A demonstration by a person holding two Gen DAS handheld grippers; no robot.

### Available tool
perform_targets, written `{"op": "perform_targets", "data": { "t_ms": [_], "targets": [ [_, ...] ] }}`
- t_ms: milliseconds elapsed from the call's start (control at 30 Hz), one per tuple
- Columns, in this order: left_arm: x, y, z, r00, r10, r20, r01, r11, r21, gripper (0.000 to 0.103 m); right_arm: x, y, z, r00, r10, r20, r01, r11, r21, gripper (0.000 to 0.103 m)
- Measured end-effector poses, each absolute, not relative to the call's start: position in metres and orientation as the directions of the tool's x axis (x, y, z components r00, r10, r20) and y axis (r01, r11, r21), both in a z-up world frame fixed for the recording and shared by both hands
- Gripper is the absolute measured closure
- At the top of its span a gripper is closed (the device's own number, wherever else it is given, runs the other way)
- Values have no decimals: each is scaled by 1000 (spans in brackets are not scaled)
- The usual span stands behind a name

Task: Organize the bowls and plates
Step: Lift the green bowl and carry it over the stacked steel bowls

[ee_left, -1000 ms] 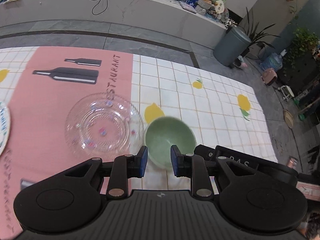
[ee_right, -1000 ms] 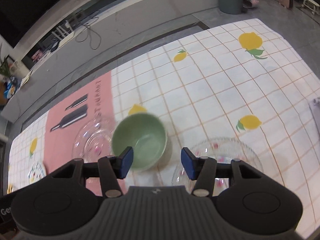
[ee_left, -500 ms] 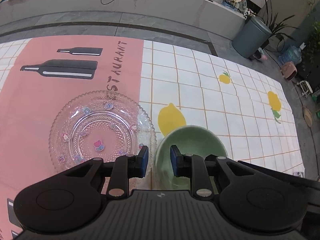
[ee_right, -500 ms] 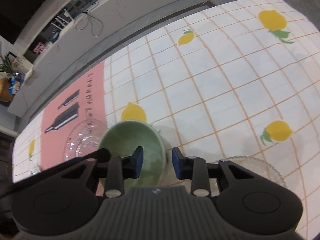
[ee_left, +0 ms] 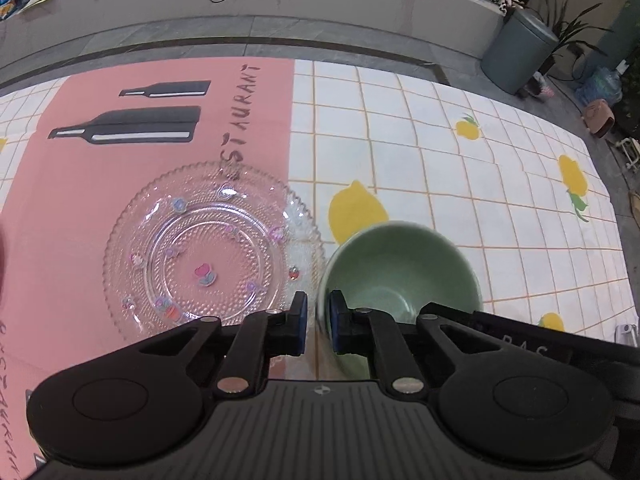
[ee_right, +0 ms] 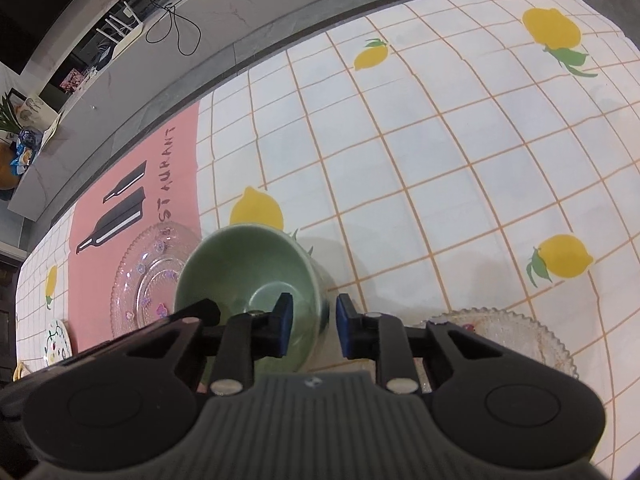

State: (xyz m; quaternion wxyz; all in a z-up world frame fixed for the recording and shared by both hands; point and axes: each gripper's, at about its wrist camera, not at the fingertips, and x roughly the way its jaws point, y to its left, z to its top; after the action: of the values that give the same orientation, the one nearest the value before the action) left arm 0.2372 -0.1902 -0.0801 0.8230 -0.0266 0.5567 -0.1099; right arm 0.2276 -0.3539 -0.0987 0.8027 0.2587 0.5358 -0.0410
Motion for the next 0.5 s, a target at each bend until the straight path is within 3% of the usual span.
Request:
{"op": "perform_targets", "data": {
  "t_ms": [300,500],
  "targets": [
    [235,-197,-78,365,-182,-913,160,978,-131,95,227,-353,-103,409,208,-888,359,858,367,95],
    [234,-198,-78,367,-182,-912,168,977,-128,96,225,-354,-101,416,203,-886,367,854,368,96]
  ]
}}
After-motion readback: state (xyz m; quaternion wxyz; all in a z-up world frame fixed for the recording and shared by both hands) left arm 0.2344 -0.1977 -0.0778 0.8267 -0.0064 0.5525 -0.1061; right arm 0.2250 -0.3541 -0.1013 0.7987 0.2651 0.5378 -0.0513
